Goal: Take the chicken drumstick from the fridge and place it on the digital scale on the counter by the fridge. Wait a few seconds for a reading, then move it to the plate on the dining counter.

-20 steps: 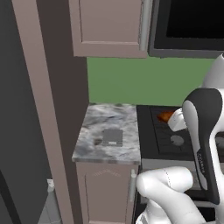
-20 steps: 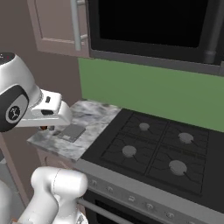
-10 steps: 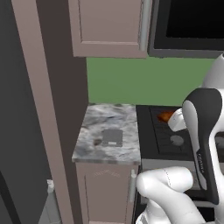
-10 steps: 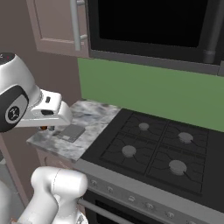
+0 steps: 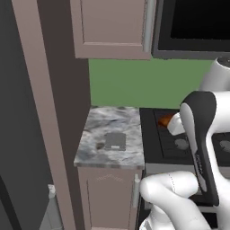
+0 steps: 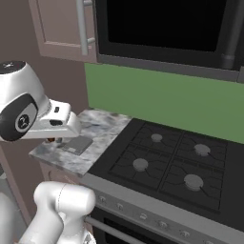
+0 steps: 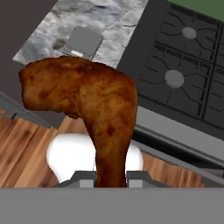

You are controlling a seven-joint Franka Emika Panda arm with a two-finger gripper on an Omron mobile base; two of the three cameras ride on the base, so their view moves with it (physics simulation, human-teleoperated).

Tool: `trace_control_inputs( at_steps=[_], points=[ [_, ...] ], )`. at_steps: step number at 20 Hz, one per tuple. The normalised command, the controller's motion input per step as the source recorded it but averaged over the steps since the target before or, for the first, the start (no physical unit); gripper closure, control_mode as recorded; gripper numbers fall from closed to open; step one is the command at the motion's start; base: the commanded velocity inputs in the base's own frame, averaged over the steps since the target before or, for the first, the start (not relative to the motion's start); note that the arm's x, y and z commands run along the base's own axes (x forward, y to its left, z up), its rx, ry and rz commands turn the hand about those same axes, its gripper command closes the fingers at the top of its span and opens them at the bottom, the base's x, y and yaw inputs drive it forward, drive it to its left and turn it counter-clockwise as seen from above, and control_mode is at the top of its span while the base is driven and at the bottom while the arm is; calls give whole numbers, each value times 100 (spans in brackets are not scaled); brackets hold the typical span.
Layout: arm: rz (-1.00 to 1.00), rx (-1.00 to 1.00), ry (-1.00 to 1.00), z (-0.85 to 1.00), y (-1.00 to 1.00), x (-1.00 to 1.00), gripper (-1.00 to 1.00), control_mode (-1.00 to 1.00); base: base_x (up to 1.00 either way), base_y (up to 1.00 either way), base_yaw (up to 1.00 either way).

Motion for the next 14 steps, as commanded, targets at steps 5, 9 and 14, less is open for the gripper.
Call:
trace_control_inputs(
  at_steps=[5, 9, 14],
  points=[
    [0, 1, 2, -52, 33, 62, 100, -100, 0, 0, 0],
    [0, 0, 0, -63, 41, 78, 100, -100, 0, 0, 0],
    [0, 0, 0, -66, 43, 92, 100, -100, 0, 0, 0]
  ],
)
